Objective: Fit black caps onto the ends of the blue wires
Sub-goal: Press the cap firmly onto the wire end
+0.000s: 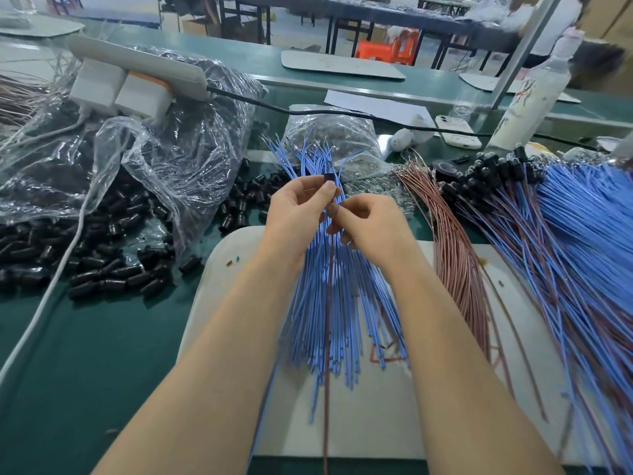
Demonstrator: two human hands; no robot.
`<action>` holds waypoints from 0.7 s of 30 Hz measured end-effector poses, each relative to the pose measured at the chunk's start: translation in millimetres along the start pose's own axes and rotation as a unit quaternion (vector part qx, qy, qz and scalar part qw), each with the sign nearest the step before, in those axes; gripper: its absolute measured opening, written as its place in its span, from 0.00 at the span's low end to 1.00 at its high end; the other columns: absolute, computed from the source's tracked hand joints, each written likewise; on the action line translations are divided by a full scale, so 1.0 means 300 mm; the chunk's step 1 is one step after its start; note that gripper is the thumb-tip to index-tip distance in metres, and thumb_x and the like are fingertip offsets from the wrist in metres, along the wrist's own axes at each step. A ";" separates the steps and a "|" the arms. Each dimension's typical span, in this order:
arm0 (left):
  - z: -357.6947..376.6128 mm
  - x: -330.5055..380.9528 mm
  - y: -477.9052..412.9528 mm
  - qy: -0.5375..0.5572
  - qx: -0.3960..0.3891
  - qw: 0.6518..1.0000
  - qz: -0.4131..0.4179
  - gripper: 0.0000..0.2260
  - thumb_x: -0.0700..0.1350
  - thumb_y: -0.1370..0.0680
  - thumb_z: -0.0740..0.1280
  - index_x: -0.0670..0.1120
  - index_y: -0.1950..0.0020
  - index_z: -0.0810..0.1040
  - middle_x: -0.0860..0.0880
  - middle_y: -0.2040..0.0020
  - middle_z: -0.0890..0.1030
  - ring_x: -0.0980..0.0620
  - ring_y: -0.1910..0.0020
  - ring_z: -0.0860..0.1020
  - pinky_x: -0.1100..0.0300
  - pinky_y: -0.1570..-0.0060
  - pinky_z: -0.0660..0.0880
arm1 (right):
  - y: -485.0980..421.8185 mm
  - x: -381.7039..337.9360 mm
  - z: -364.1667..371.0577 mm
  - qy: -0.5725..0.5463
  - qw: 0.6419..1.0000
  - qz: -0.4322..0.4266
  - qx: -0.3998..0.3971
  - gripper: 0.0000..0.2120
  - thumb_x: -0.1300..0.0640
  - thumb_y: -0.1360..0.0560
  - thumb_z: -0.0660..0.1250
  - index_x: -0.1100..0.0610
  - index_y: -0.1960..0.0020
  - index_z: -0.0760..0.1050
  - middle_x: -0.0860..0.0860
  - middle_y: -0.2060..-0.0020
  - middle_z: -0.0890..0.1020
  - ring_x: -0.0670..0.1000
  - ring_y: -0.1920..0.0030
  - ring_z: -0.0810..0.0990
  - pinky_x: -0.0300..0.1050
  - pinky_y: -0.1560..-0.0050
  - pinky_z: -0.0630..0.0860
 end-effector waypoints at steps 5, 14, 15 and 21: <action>0.004 0.000 0.008 -0.023 0.001 0.999 0.025 0.12 0.39 0.20 0.61 0.50 0.62 0.71 0.55 0.66 0.73 0.69 0.76 0.73 0.77 0.69 0.68 | -0.004 0.008 0.007 -0.001 1.000 0.000 -0.006 0.07 0.59 0.23 0.65 0.58 0.57 0.80 0.50 0.68 0.82 0.40 0.74 0.76 0.39 0.62 0.77; 0.004 0.004 0.008 -0.021 0.018 0.998 0.053 0.12 0.37 0.20 0.62 0.50 0.62 0.71 0.54 0.65 0.74 0.70 0.75 0.73 0.78 0.70 0.68 | 0.003 0.003 0.011 -0.040 0.999 0.006 -0.031 0.06 0.63 0.22 0.64 0.62 0.55 0.79 0.53 0.68 0.81 0.41 0.74 0.77 0.32 0.69 0.75; 0.004 0.004 0.009 -0.020 0.019 0.998 0.056 0.12 0.37 0.21 0.62 0.50 0.62 0.71 0.54 0.65 0.74 0.70 0.75 0.73 0.78 0.70 0.68 | 0.003 0.003 0.011 -0.040 0.999 0.005 -0.033 0.06 0.63 0.22 0.64 0.61 0.56 0.79 0.52 0.69 0.81 0.41 0.74 0.78 0.32 0.69 0.75; -0.004 -0.001 -0.003 -0.012 0.042 0.997 0.062 0.10 0.38 0.21 0.63 0.50 0.60 0.72 0.54 0.63 0.75 0.71 0.74 0.74 0.78 0.69 0.69 | 0.007 0.005 0.023 -0.016 0.999 0.002 -0.046 0.08 0.60 0.23 0.66 0.56 0.60 0.76 0.51 0.69 0.82 0.44 0.71 0.79 0.38 0.63 0.77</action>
Point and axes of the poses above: each hand's wrist, its own y-axis away from the middle knuckle, its own z-axis out of the palm, x = y × z, the point moved 1 cm from there along -y, towards the middle knuckle
